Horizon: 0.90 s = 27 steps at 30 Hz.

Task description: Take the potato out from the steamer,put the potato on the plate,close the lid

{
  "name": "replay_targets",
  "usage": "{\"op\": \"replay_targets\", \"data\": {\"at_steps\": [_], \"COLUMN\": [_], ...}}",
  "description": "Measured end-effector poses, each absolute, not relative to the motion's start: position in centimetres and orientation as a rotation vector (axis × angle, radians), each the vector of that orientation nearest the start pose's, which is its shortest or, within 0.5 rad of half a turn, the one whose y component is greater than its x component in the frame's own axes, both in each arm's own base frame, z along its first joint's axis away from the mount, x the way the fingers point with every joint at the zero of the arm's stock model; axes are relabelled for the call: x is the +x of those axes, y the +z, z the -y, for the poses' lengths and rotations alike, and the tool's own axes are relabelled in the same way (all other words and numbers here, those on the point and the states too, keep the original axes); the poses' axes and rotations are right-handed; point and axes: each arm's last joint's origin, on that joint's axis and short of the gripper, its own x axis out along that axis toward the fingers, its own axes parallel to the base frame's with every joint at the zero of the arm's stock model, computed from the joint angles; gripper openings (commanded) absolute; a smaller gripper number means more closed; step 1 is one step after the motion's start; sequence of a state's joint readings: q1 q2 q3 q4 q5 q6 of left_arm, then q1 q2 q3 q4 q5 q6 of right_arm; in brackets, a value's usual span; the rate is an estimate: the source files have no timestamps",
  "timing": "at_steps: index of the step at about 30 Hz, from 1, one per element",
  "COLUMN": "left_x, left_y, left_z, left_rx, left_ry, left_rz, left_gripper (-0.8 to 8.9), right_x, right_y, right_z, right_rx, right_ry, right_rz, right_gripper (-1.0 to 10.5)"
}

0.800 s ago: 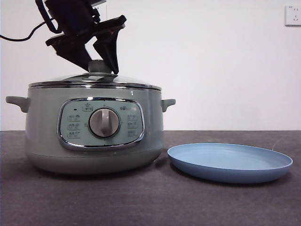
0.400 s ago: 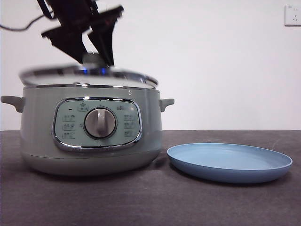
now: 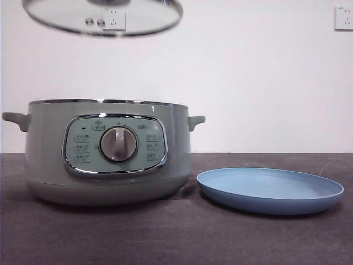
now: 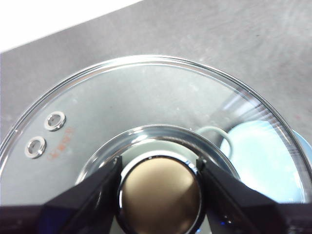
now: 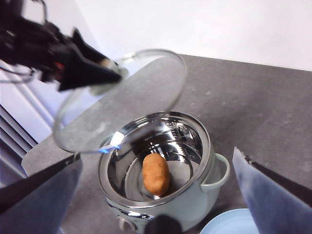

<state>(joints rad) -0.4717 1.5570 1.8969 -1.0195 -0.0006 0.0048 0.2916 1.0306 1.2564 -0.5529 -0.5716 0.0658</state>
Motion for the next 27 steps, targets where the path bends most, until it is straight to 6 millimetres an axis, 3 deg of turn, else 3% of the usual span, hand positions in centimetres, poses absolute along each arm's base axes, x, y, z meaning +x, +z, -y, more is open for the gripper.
{"op": "replay_targets", "data": {"at_steps": [7,14,20,27], "left_x": [23.3,16.4,11.1,7.2], "left_y": [49.4,54.1,55.0,55.6], "left_z": [11.7,8.0,5.2,2.8], "left_rx": [0.203,0.186,0.185,0.178], "left_ry": [-0.41,-0.375,-0.341,-0.218], "left_rz": [-0.569,-0.395,-0.363,-0.28], "left_gripper": [-0.08,-0.08,-0.08,-0.08], "right_x": [18.6,21.1,23.3,26.2], "right_y": [41.0,40.0,41.0,40.7], "right_z": [-9.3,-12.9,-16.8,-22.3], "right_rx": [0.099,0.085,-0.034,-0.216], "right_ry": [0.937,1.015,1.026,1.018], "right_rz": [-0.395,-0.518,-0.588,-0.612], "right_gripper": [5.3,5.3,5.3,5.2]}}
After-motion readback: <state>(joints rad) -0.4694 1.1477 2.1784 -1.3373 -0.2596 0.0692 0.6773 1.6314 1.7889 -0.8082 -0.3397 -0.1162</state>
